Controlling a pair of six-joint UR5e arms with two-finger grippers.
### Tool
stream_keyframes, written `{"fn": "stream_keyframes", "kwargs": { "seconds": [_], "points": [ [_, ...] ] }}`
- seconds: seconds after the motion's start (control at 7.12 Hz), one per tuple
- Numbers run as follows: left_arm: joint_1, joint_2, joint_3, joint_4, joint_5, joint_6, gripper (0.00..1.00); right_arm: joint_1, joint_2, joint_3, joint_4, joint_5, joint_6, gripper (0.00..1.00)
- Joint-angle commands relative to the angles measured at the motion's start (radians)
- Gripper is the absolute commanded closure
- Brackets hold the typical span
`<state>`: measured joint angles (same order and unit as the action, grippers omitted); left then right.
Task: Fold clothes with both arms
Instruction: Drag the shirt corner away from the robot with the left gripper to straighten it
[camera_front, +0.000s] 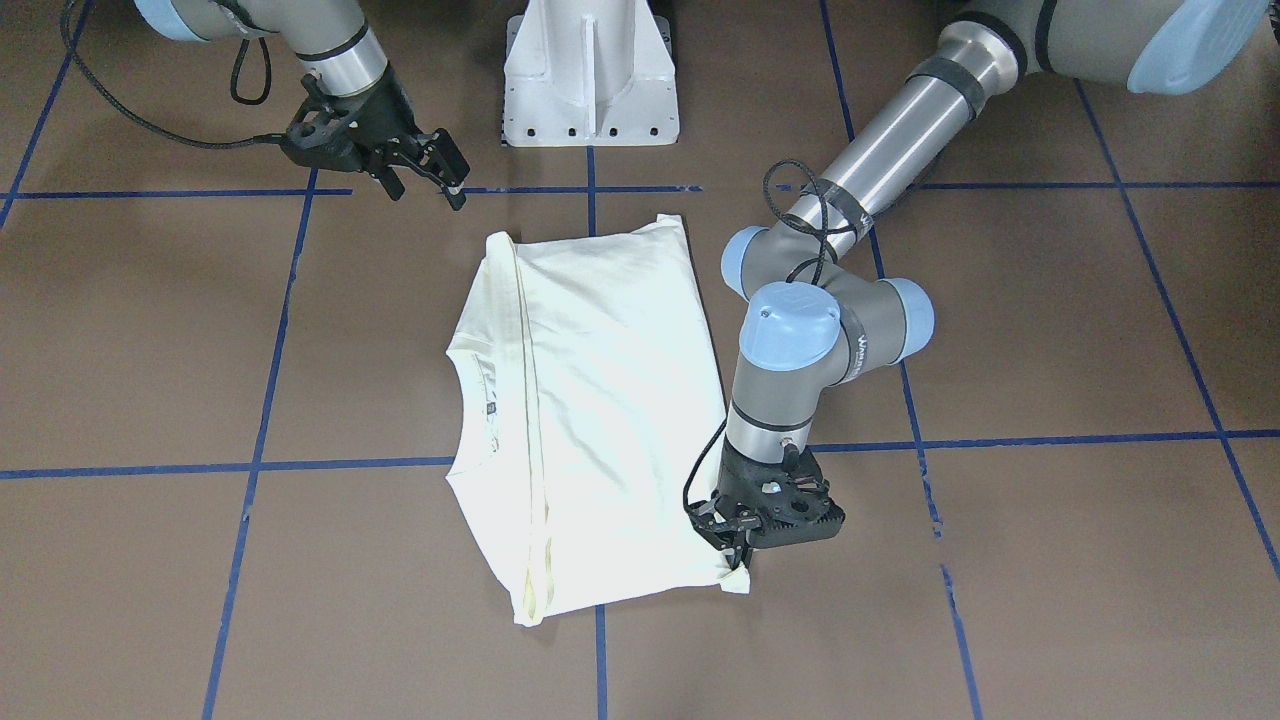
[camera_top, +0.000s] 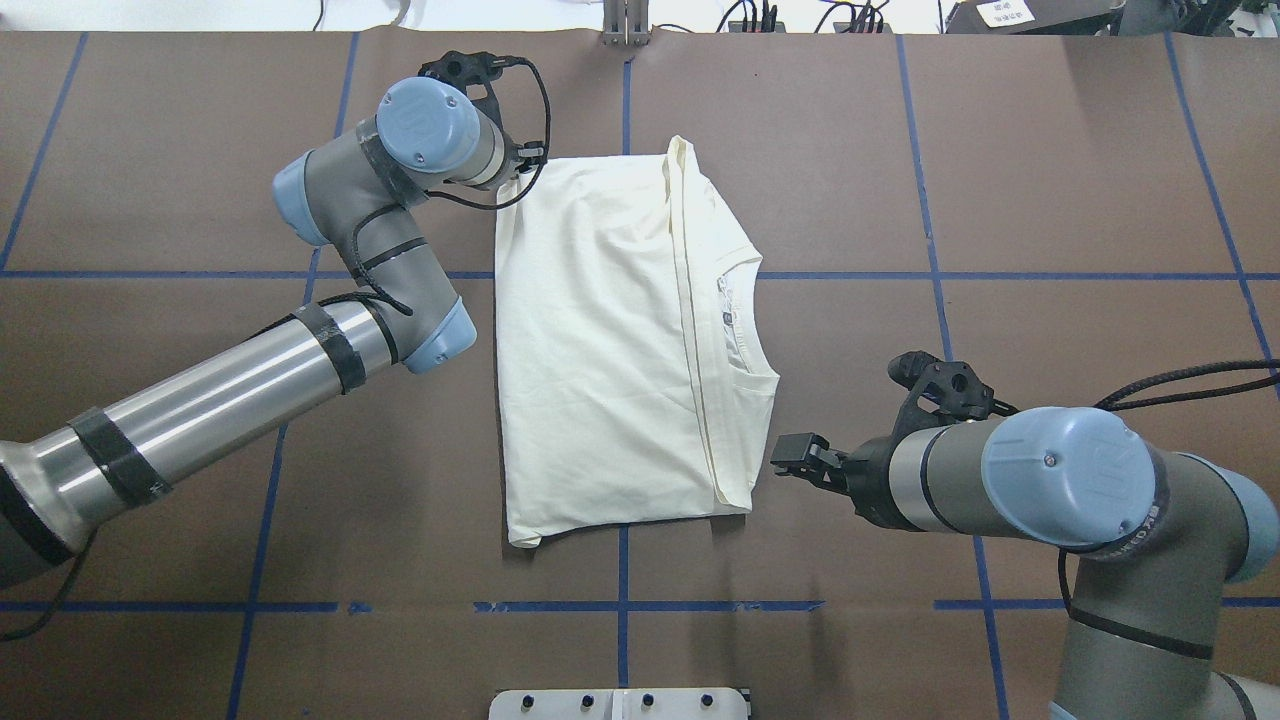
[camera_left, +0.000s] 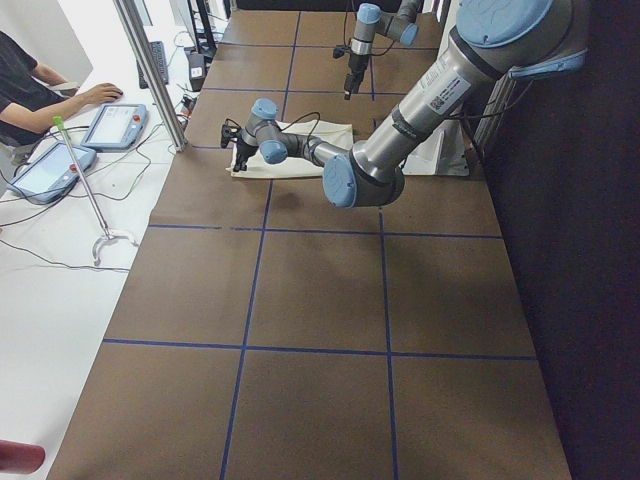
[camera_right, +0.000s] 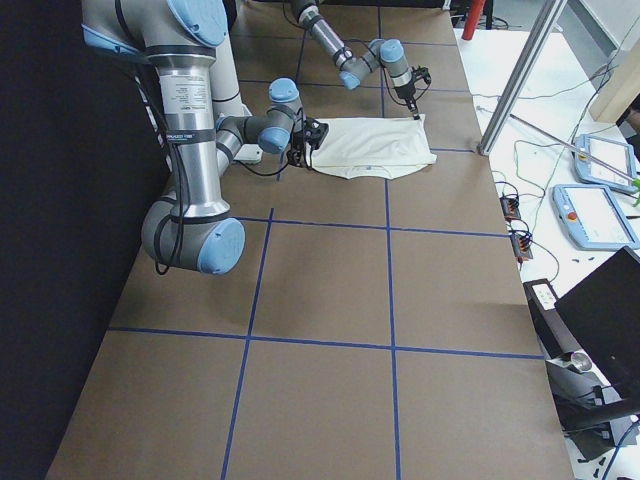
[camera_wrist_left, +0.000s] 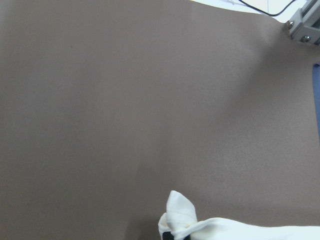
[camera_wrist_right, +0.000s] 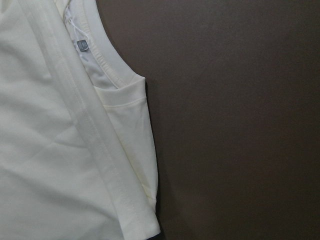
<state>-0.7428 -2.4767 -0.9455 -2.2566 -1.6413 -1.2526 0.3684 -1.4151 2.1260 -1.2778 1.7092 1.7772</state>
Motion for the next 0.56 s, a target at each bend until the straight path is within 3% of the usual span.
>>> {"fn": "stream_keyframes", "kwargs": {
  "seconds": [0.0,0.14,0.28,0.42],
  "points": [
    [-0.042,-0.004,-0.004,-0.006,-0.006,0.012,0.00,0.010,0.024,-0.015,0.000,-0.003,-0.001,0.00],
    [-0.076,-0.002,-0.030,0.009,-0.058,0.013,0.00,0.026,0.041,-0.021,0.000,0.001,-0.002,0.00],
    [-0.105,0.034,-0.067,0.017,-0.169,0.016,0.00,0.044,0.104,-0.046,-0.015,0.010,-0.010,0.00],
    [-0.105,0.095,-0.163,0.055,-0.226,0.022,0.00,0.044,0.132,-0.088,-0.041,0.013,-0.050,0.00]
  ]
}}
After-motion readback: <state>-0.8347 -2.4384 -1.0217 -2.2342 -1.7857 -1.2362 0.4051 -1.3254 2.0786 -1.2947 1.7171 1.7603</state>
